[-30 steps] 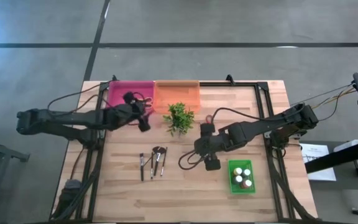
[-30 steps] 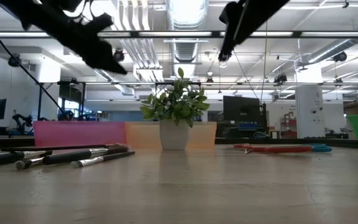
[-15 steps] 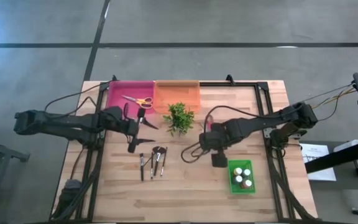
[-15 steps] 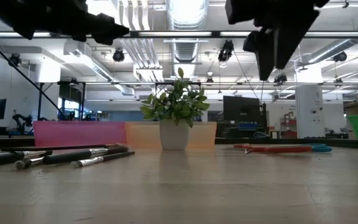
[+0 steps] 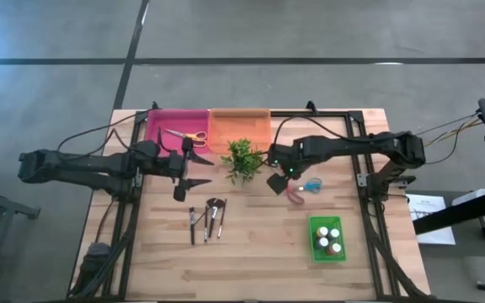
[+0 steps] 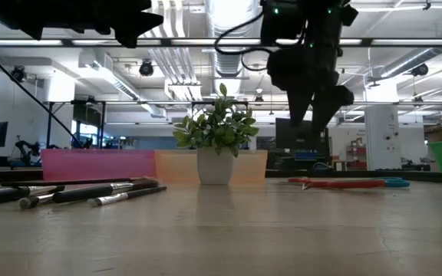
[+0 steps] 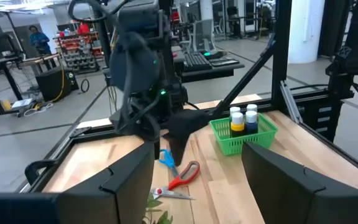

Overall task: Pick & Place Paint Supplies
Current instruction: Put the red scissors into the pink bin

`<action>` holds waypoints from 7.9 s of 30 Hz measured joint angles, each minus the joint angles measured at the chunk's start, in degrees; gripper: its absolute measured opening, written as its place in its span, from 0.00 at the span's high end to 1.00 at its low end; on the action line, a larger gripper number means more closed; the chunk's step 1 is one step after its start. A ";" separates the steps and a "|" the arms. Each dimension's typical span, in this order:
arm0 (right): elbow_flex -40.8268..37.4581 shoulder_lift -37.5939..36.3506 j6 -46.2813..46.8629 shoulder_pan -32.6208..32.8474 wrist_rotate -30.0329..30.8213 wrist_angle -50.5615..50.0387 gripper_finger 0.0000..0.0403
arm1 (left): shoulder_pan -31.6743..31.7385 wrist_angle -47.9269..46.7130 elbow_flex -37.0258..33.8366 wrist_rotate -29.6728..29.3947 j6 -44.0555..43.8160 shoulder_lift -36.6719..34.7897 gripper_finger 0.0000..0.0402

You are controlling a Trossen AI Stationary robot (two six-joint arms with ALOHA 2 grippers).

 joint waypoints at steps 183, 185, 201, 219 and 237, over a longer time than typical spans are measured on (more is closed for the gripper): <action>31.21 10.80 -14.74 26.53 29.20 -1.98 0.98 | -4.52 -0.23 12.44 6.76 -3.32 19.80 0.93; 31.23 10.77 -14.74 26.75 29.30 -2.19 0.98 | -4.66 -2.96 12.40 5.62 -3.08 18.23 0.93; 31.62 10.43 -11.54 32.41 36.92 -5.65 0.81 | -6.74 -25.58 8.66 -21.99 -5.05 1.96 0.93; 31.60 10.43 -5.84 42.55 44.02 -6.45 0.53 | -7.98 -33.93 -1.35 -35.53 -10.96 -27.75 0.93; 31.58 10.43 -5.84 42.58 44.02 -6.42 0.52 | -5.37 -39.67 -4.33 -62.91 -18.91 -27.93 0.93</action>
